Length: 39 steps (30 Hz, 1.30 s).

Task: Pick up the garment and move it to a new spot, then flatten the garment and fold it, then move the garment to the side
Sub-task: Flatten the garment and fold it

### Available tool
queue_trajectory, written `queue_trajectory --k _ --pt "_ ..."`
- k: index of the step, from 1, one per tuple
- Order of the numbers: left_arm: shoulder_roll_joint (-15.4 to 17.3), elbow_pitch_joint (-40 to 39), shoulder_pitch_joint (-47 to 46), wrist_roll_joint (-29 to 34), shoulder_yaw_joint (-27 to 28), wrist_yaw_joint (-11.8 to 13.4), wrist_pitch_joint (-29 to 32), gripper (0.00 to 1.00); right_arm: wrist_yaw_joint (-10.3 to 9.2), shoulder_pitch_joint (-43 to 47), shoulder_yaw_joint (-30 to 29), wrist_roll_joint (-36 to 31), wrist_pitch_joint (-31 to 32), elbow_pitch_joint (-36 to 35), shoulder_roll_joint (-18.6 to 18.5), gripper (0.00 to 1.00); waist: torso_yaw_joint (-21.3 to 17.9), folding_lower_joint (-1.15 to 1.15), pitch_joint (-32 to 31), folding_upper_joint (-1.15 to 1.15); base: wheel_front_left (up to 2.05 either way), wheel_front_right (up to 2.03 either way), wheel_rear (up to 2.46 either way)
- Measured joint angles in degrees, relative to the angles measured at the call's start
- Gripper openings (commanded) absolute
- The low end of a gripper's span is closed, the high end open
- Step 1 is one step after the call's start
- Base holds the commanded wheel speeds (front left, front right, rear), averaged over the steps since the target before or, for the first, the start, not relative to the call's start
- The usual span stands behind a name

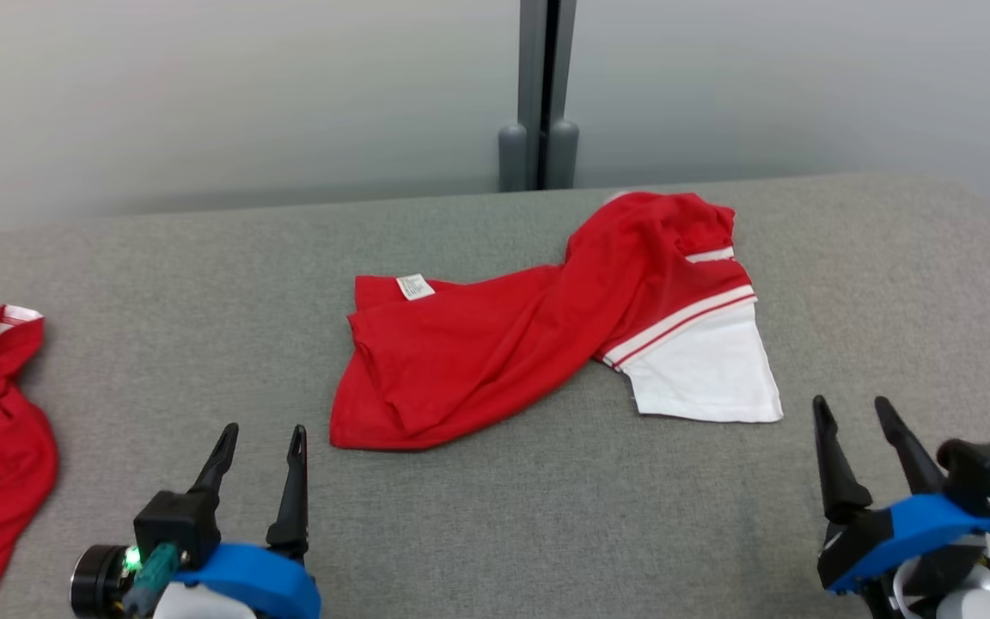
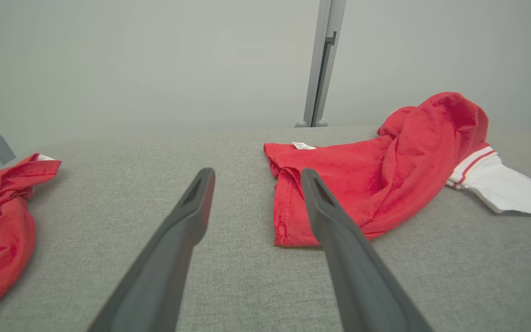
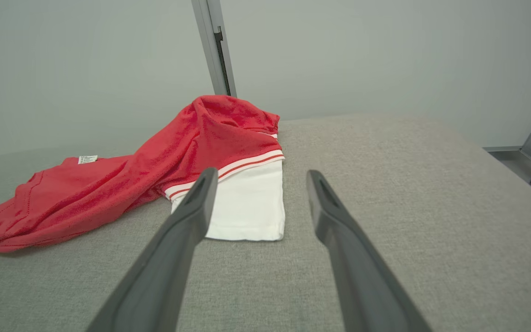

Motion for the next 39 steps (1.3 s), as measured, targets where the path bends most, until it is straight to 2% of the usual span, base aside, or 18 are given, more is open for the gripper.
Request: queue_trajectory --k 5,9,19,28,35,36,37,38,39 --pt "-0.9 6.5 -6.0 -1.1 -1.6 -1.7 6.1 1.0 -0.01 -5.6 -0.5 -0.3 6.4 5.6 0.0 1.0 -1.2 0.01 3.1 0.01 0.0 0.0 0.0" --pt "-2.0 12.4 -10.5 -1.9 -2.1 -2.3 9.8 1.0 -0.01 -11.2 -0.3 -0.8 8.5 11.3 0.0 1.0 -1.8 0.01 5.4 0.01 0.0 0.0 0.0" --pt "-3.9 22.3 -16.9 -2.5 -3.8 -4.7 12.3 1.0 0.0 -21.0 1.9 -2.1 6.1 26.0 0.0 1.0 -1.7 0.01 9.1 0.01 0.0 0.0 0.0" --pt "-5.9 25.4 -20.1 -2.5 -5.4 -5.0 13.6 1.0 0.0 -25.0 -0.6 -6.4 4.6 35.3 0.0 1.0 -1.0 0.0 10.8 0.01 0.0 0.0 0.0" --pt "-6.8 27.1 -21.7 -3.8 -6.1 -6.5 15.8 1.0 -0.02 -28.8 0.3 -5.7 3.1 41.0 -0.3 1.0 -0.3 -0.01 11.7 -0.01 0.0 0.0 0.0" --pt "-7.0 27.2 -21.8 -4.0 -6.3 -6.8 16.2 0.9 -0.09 -29.1 0.5 -5.5 3.1 41.8 -0.4 0.58 -0.2 -0.01 11.6 -0.01 0.0 0.0 0.0" --pt "-7.1 27.2 -21.8 -4.3 -6.4 -7.3 16.5 0.76 -0.1 -29.5 0.8 -5.5 2.9 42.4 -0.5 0.34 -0.1 -0.01 11.6 -0.01 0.0 0.0 0.0" --pt "-7.3 27.2 -21.8 -4.5 -6.6 -7.7 16.5 0.42 -0.1 -29.7 1.2 -5.5 2.9 43.0 -0.6 0.0 0.0 -0.01 11.6 -0.01 0.0 0.0 0.0" --pt "-7.5 27.2 -21.8 -4.6 -6.9 -8.2 16.5 0.11 -0.09 -30.0 1.6 -5.5 2.9 43.6 -0.6 0.0 0.1 -0.01 11.5 -0.01 0.0 0.0 0.0"
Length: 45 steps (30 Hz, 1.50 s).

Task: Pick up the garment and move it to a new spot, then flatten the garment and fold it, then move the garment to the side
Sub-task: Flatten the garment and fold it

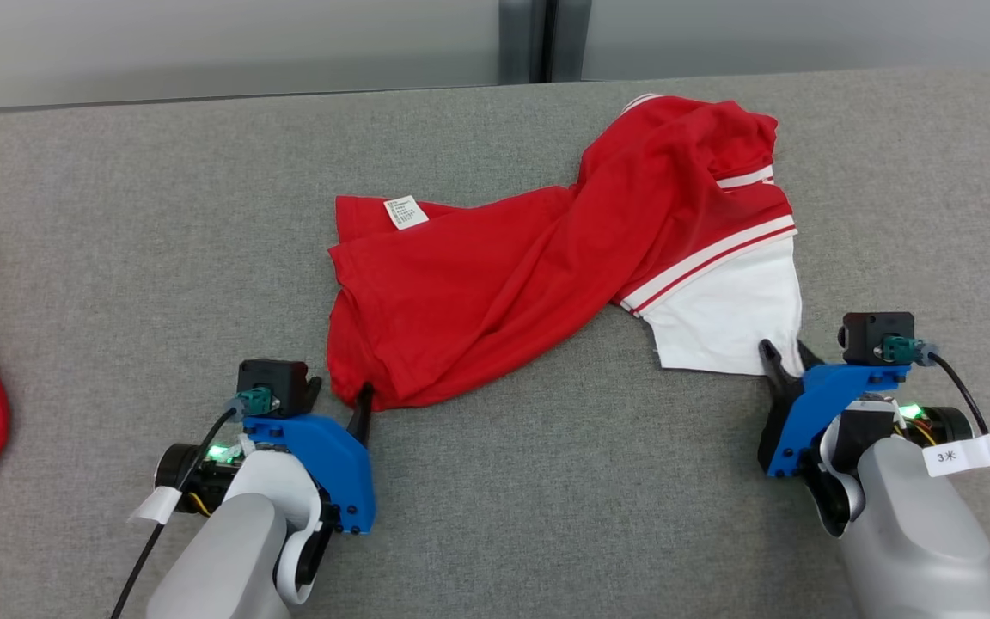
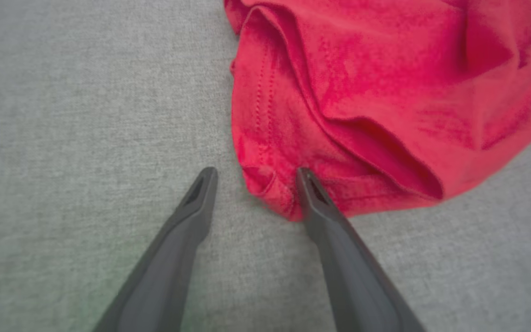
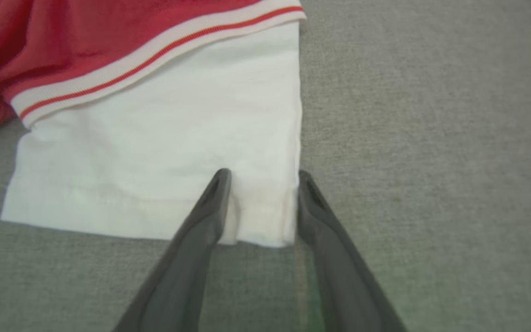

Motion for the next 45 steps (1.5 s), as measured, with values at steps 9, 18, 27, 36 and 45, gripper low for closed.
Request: queue_trajectory --k 9,18,27,36,45 --pt "-1.0 0.5 0.5 -0.2 -0.2 -0.2 -4.6 0.0 0.08 -0.6 0.4 -0.2 -3.7 2.6 0.5 0.0 -0.1 0.02 -0.9 0.02 0.0 0.0 0.0" --pt "-1.0 -3.8 2.0 -2.3 2.5 0.1 -11.7 0.0 0.08 -0.4 2.7 4.9 -9.6 -0.1 0.6 0.0 0.1 0.02 -3.5 0.03 0.0 0.0 0.0" --pt "0.5 -17.8 6.0 -4.5 5.2 0.3 -15.3 0.0 0.08 5.2 2.9 8.9 -10.0 -16.1 0.7 0.0 0.1 0.01 -7.8 0.03 0.0 0.0 0.0" --pt "1.7 -37.5 10.4 -11.6 9.9 0.7 -13.9 0.0 0.08 14.7 -0.6 8.3 -1.4 -43.3 0.6 0.0 -0.9 0.01 -10.4 0.02 0.0 0.0 0.0" --pt "3.9 -52.5 11.9 -16.8 13.8 1.9 -9.9 0.0 0.08 19.3 -4.2 7.8 6.6 -66.3 0.6 0.0 -1.4 0.0 -12.3 0.01 0.0 0.0 0.0"
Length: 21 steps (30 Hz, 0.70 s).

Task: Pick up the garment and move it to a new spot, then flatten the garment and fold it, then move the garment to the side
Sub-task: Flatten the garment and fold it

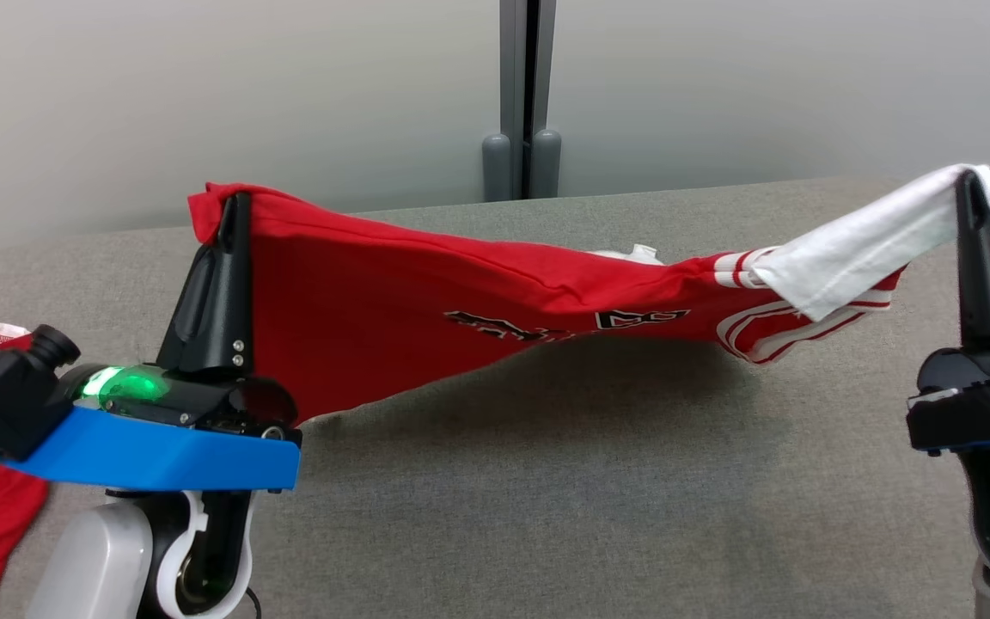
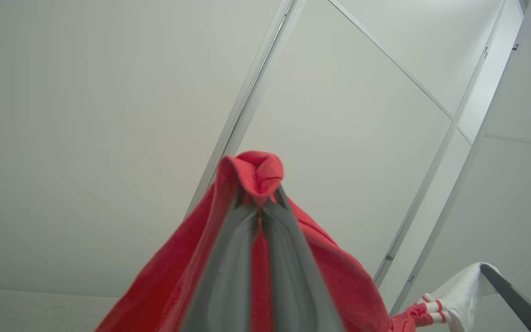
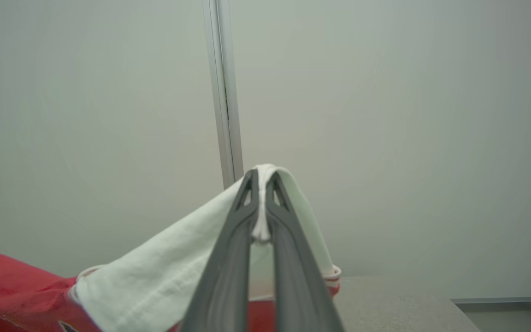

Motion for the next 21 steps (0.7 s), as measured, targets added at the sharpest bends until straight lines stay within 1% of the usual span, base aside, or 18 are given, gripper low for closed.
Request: queue_trajectory --k 6,9,11,13,16,19,21 --pt "0.8 -5.3 0.3 -0.5 0.2 1.4 2.4 0.0 0.0 1.1 -2.1 -0.4 2.7 -9.0 0.0 0.0 0.4 0.0 0.3 0.0 0.0 0.0 0.0" --pt "1.6 -5.3 -0.2 -0.8 0.3 1.5 3.9 0.0 0.0 1.0 -2.7 -0.6 4.1 -11.6 0.0 0.0 0.5 0.0 1.6 -0.01 0.0 0.0 0.0" --pt "1.9 -4.2 -2.0 -1.5 0.2 1.3 5.2 0.0 0.0 0.0 -2.3 -1.5 5.2 -11.8 0.0 0.0 0.3 0.0 3.2 -0.01 0.0 0.0 0.0" --pt "3.4 -2.0 -4.8 -1.0 -0.2 1.0 7.2 0.0 0.0 -3.1 -0.9 -1.5 6.6 -10.0 0.0 0.0 -0.2 0.01 5.4 -0.01 0.0 0.0 0.0" --pt "5.6 2.9 -10.5 1.2 -1.0 0.4 10.2 0.0 0.01 -10.2 2.5 -0.1 8.5 -3.3 0.0 0.0 -1.2 0.02 9.3 0.0 0.0 0.0 0.0" --pt "6.4 8.0 -18.2 1.6 -0.9 -0.7 11.7 0.0 0.0 -19.4 7.1 0.7 10.0 5.5 -1.7 0.0 -2.4 0.03 13.9 0.0 0.0 0.0 0.0" --pt "6.4 11.8 -24.1 1.7 -0.6 -1.6 12.3 0.0 0.0 -27.5 10.1 0.8 8.9 11.9 -4.0 0.0 -2.8 0.04 16.9 0.02 0.0 0.0 0.0"
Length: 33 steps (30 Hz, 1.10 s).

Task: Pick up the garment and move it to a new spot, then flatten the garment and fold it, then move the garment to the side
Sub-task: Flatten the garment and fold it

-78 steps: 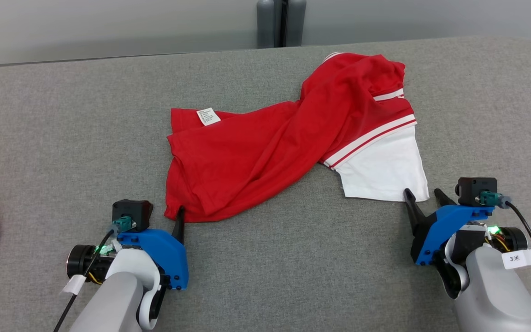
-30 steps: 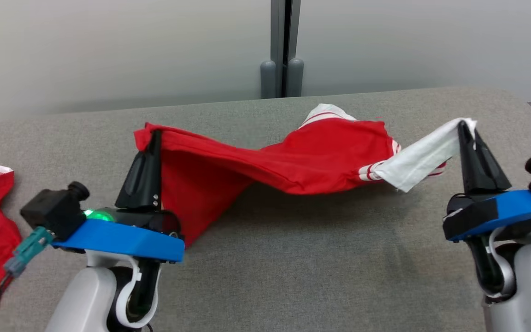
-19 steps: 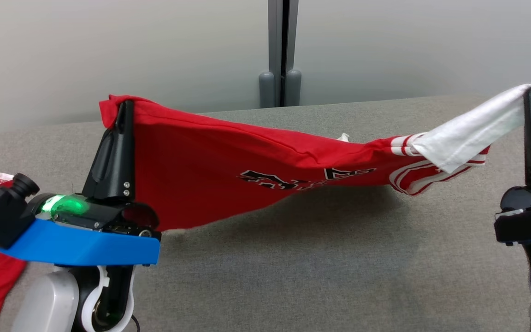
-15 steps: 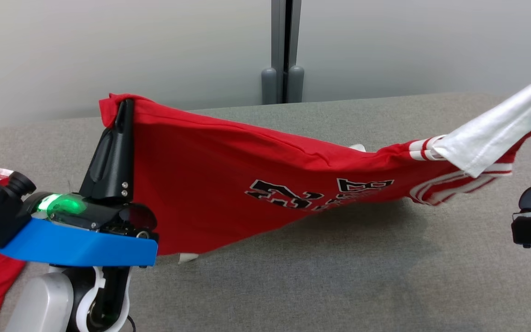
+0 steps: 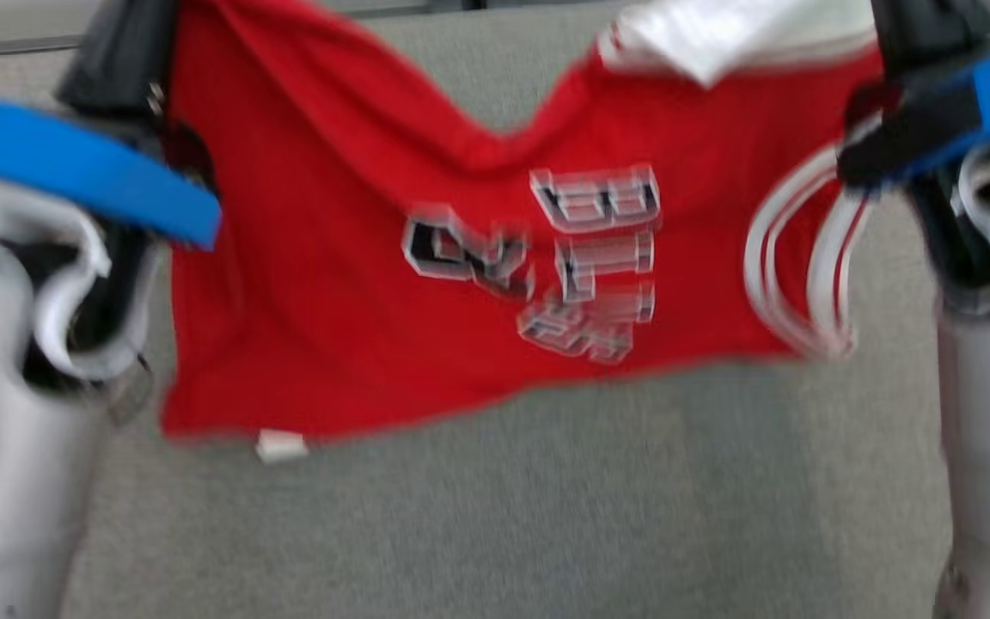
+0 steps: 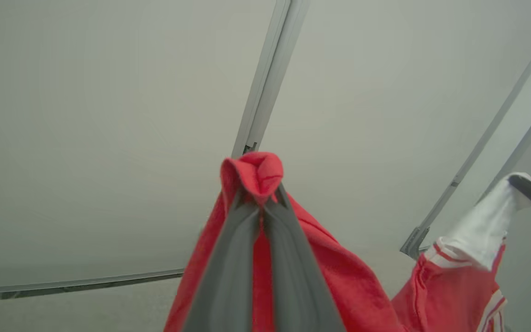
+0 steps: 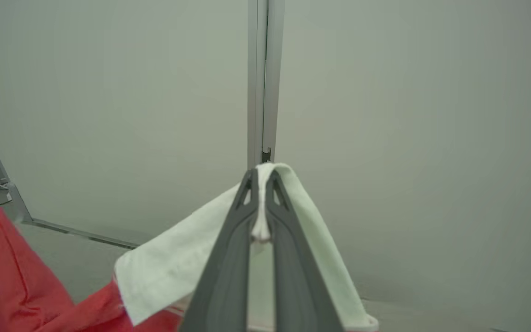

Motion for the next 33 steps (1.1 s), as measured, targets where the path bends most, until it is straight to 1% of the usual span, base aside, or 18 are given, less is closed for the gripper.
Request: queue_trajectory --k 3,5,8,11,15,17,19,23,25,30,33 --pt "0.9 5.1 -10.0 2.1 1.0 -0.7 -0.4 0.0 0.01 -13.0 1.7 0.7 -4.8 8.7 -0.8 0.0 -0.7 0.0 4.3 0.0 0.0 0.0 0.0" --pt "1.5 8.5 -16.8 4.8 1.0 -1.1 -2.0 0.0 0.0 -21.4 1.2 0.2 -10.1 13.6 -1.1 0.0 -0.4 0.02 6.2 0.01 0.0 0.0 0.0" --pt "1.4 13.6 -24.2 7.5 0.3 -2.2 -4.4 0.0 0.0 -30.4 0.0 -0.8 -17.0 20.0 -0.7 0.0 0.5 -0.01 7.8 0.01 0.0 0.0 0.0" --pt "1.0 17.4 -29.7 8.6 -0.1 -3.3 -6.9 0.0 0.0 -37.0 -1.2 -0.9 -22.2 24.5 -0.2 0.0 0.8 -0.02 8.0 0.01 0.0 0.0 0.0" --pt "-0.1 20.9 -33.6 8.6 0.5 -4.3 -12.0 0.0 0.01 -40.6 -0.3 -1.2 -26.5 28.3 -0.6 0.0 0.6 -0.04 8.0 -0.01 0.0 0.0 0.0" --pt "0.0 22.7 -34.0 9.1 0.3 -4.8 -14.4 0.0 0.0 -40.5 0.0 -1.1 -27.7 29.9 -1.0 0.0 0.2 -0.05 8.3 -0.01 0.0 0.0 0.0" --pt "-0.2 24.9 -32.7 9.2 -1.0 -5.5 -15.2 0.0 0.0 -38.5 0.7 -0.4 -27.9 32.0 -1.0 0.0 -0.1 -0.04 8.7 -0.01 0.0 0.0 0.0" --pt "-0.3 30.4 -27.0 8.2 -2.7 -6.1 -16.6 0.0 0.0 -30.1 2.7 2.0 -28.3 35.8 0.1 0.0 -1.1 -0.02 9.5 0.0 0.0 0.0 0.0" --pt "-0.8 33.6 -23.7 7.9 -4.2 -6.2 -17.0 0.0 0.0 -25.4 4.1 3.7 -27.5 38.0 0.8 0.0 -1.3 -0.02 9.5 0.0 0.0 0.0 0.0" --pt "-3.3 40.8 -15.1 6.7 -6.6 -6.5 -17.1 0.0 0.0 -13.7 5.5 7.7 -24.4 42.0 1.3 0.0 -0.8 -0.02 7.7 0.0 0.0 0.0 0.0" --pt "-5.0 44.0 -10.8 4.3 -6.6 -6.6 -17.1 0.0 0.0 -8.2 4.4 9.4 -22.3 43.4 1.1 0.0 0.1 -0.04 5.2 -0.01 0.0 0.0 0.0"
